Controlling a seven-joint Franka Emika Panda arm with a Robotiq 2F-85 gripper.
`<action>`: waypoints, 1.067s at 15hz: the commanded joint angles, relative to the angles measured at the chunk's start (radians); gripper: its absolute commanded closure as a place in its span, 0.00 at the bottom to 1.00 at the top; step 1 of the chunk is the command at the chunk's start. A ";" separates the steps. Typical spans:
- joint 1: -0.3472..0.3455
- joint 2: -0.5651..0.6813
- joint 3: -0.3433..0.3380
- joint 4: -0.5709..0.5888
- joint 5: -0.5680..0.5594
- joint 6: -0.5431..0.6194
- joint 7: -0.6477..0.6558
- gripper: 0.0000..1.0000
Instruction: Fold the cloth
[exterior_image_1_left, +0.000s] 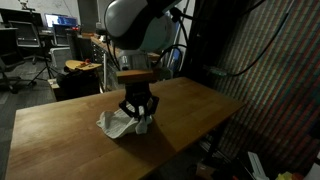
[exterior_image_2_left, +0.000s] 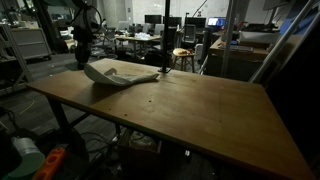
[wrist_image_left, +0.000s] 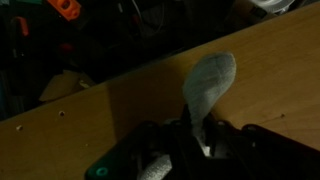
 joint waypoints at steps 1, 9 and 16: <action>-0.009 0.053 -0.010 0.139 -0.003 -0.084 0.090 0.97; -0.029 0.204 -0.066 0.415 -0.010 -0.182 0.200 0.97; -0.052 0.351 -0.125 0.633 -0.010 -0.213 0.214 0.97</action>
